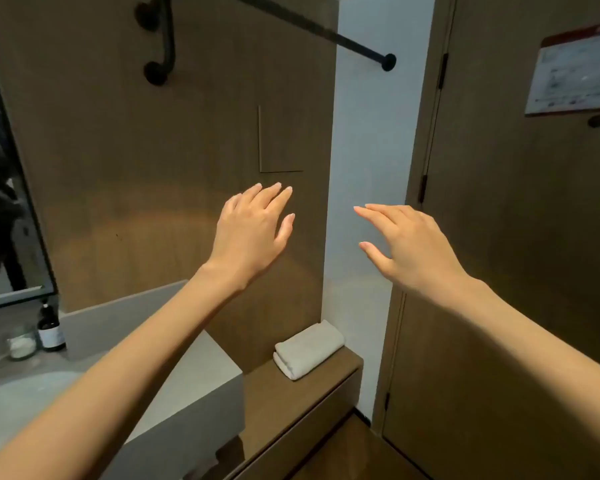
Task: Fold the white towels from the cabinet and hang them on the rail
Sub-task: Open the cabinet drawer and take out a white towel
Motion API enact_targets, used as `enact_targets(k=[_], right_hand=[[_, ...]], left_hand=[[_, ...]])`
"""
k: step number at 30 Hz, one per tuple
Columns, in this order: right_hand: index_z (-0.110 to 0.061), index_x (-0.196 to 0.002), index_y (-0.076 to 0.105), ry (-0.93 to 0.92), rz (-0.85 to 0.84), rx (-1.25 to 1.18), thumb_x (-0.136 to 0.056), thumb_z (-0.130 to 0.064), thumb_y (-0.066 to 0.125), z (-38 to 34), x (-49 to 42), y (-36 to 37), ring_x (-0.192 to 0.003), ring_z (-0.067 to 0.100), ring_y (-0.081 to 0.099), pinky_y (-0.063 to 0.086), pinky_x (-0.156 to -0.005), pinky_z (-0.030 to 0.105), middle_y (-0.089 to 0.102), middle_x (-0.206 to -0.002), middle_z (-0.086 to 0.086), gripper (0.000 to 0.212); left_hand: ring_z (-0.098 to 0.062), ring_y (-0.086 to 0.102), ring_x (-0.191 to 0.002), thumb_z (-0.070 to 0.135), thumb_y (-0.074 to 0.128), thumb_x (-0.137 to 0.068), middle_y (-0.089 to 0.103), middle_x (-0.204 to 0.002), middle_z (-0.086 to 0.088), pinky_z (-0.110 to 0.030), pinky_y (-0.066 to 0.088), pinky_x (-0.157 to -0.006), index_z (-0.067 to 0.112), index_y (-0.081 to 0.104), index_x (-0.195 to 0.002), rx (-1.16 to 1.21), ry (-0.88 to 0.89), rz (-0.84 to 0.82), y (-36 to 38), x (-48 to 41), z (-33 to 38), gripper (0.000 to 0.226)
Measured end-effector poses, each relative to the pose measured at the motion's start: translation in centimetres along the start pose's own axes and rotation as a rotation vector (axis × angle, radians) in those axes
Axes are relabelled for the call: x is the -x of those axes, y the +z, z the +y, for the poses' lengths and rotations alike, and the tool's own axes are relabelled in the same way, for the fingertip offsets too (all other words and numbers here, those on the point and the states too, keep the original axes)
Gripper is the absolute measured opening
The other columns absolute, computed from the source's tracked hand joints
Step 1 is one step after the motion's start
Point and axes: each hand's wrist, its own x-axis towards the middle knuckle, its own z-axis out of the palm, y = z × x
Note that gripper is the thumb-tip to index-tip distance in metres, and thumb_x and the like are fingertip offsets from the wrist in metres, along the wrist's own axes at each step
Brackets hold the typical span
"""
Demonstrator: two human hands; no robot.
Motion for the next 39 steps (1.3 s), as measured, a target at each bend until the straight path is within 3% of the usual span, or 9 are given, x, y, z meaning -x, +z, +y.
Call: enact_targets(k=[11,23,30,39], right_hand=[[-0.027,-0.145,0.042,-0.013,-0.157,0.02,-0.094,-0.04,0.055,10.6,-3.0,15.4,-0.134,0.017,0.043,0.034,-0.111,0.04,0.048,-0.146,-0.004,0.053],[-0.024,-0.145,0.042,-0.104,-0.356,-0.077,-0.097,-0.035,0.052,20.3,-8.8,32.3,-0.132,0.02,0.044,0.033,-0.108,0.041,0.048,-0.145,-0.001,0.05],[-0.023,-0.144,0.044,-0.195,-0.53,-0.26,-0.098,-0.031,0.052,23.2,-7.5,44.0,-0.132,0.02,0.042,0.03,-0.108,0.038,0.048,-0.145,-0.001,0.048],[-0.026,-0.143,0.043,-0.47,-0.809,-0.454,-0.098,-0.031,0.05,26.3,-3.6,56.7,-0.133,0.014,0.041,0.03,-0.11,0.032,0.048,-0.143,-0.006,0.046]], left_hand=[[-0.028,0.048,-0.13,0.035,0.049,-0.097,0.053,-0.14,-0.004,-0.044,0.034,-0.109,0.02,0.052,-0.137,0.017,0.043,-0.043,19.3,-4.6,1.1,0.042],[-0.026,0.048,-0.13,0.033,0.047,-0.098,0.054,-0.139,-0.004,-0.043,0.035,-0.108,0.019,0.048,-0.14,0.034,-0.143,-0.279,37.7,-6.9,0.4,0.044],[-0.025,0.06,-0.114,0.023,0.054,-0.095,0.064,-0.125,-0.007,-0.039,0.046,-0.096,0.014,0.053,-0.135,0.081,-0.321,-0.336,44.5,-1.8,0.8,0.041],[-0.027,0.059,-0.112,0.026,0.053,-0.095,0.062,-0.126,-0.005,-0.04,0.047,-0.092,0.019,0.05,-0.137,-0.092,-0.689,-0.615,52.2,6.9,4.5,0.043]])
